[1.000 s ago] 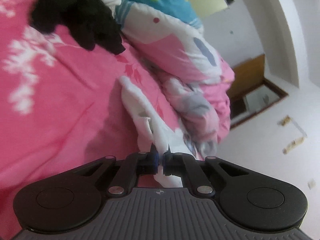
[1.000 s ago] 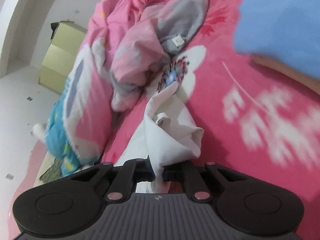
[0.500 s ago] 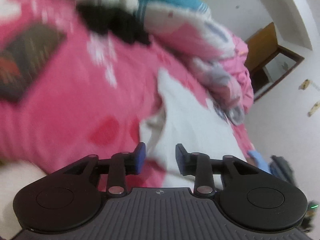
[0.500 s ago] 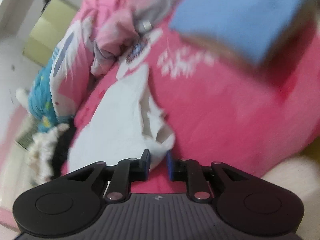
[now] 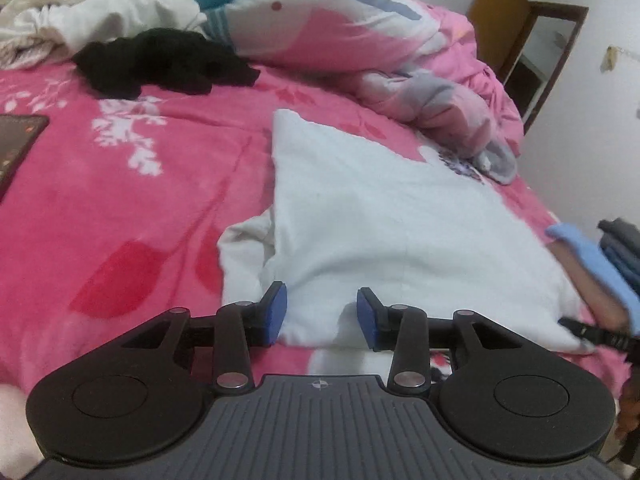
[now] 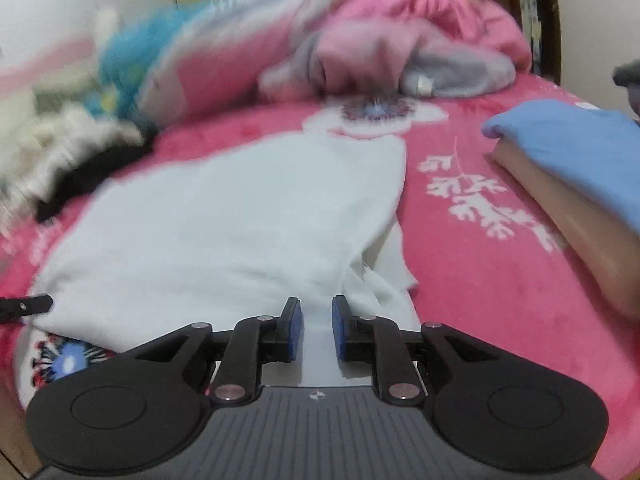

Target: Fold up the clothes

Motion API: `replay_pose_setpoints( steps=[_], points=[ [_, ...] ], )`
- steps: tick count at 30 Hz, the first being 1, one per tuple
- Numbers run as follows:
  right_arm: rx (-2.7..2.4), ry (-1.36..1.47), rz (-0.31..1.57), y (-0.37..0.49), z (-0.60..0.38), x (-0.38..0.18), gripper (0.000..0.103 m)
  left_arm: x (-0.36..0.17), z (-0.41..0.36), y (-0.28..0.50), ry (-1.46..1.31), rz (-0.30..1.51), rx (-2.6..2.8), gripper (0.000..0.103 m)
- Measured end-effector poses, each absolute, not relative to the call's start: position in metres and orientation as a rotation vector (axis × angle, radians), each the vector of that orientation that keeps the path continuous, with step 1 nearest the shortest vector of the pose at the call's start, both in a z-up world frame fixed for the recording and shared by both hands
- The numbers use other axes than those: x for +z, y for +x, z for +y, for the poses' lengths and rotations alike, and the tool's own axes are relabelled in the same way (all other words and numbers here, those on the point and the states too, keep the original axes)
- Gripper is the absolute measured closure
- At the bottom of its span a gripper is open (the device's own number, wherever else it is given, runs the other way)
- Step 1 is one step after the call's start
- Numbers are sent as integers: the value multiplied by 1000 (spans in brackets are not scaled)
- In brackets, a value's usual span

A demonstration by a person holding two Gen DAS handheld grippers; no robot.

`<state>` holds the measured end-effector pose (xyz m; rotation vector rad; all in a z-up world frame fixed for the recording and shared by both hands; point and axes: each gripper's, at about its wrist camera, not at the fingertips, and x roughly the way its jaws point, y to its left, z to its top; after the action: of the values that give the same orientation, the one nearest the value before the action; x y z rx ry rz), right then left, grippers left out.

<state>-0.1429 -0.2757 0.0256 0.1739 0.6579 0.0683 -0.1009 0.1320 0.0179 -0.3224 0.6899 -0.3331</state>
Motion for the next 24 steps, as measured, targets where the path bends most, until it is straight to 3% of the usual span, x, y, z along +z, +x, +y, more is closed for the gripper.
replay_pose_setpoints(
  steps=[3,8,12,14,19,24],
  points=[
    [73,118,712,-141,-276,45,85,41,134,-101,-314,622,-340,63],
    [85,96,549,-107,-272,79,85,51,108,-70,-232,558,-347,53],
    [93,95,660,-54,-275,33,85,19,102,-36,-214,685,-261,57],
    [114,149,678,-49,-285,16,86,25,114,-43,-263,631,-248,57],
    [153,206,639,-48,-294,61,85,64,117,-42,-258,482,-289,51],
    [236,120,577,3,-265,78,84,67,68,24,-188,514,-397,50]
  ],
)
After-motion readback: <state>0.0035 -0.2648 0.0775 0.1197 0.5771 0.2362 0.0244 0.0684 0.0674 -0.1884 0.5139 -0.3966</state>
